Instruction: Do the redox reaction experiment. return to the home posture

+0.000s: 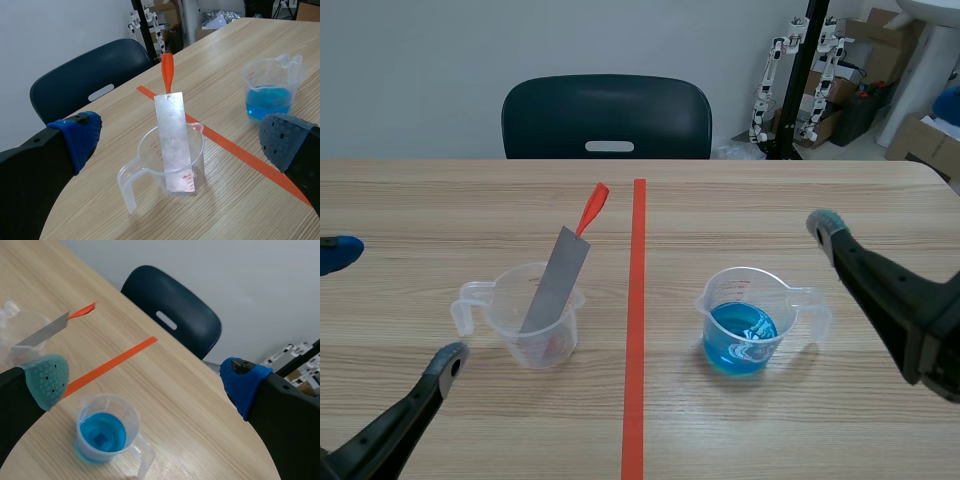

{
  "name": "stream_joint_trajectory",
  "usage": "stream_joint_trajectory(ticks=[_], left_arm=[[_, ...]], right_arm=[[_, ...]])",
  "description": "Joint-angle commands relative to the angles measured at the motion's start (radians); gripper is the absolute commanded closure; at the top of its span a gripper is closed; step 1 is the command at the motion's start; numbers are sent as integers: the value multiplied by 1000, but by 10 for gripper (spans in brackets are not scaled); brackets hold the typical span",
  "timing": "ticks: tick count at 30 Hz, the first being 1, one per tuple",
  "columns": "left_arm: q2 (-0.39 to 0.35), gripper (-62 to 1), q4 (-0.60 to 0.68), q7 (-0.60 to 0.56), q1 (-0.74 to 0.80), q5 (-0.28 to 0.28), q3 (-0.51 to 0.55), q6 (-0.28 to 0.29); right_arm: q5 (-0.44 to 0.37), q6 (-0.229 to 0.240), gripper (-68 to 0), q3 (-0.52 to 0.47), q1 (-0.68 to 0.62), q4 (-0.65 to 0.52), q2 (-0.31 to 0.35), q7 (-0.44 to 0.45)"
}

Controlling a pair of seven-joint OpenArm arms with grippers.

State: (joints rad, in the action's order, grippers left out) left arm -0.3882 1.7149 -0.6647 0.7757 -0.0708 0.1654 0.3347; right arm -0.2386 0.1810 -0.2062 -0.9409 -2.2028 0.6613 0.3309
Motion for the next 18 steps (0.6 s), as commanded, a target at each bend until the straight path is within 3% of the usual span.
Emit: stream_joint_trajectory(ticks=[1, 18], left_arm=[[5, -623, 15, -16, 5, 7, 3, -2], [5, -623, 15, -15, 5, 7, 3, -2]], right_arm=[[-8, -9, -630, 0, 1, 1, -3, 11], [-8, -9, -630, 5, 2, 1, -3, -8]])
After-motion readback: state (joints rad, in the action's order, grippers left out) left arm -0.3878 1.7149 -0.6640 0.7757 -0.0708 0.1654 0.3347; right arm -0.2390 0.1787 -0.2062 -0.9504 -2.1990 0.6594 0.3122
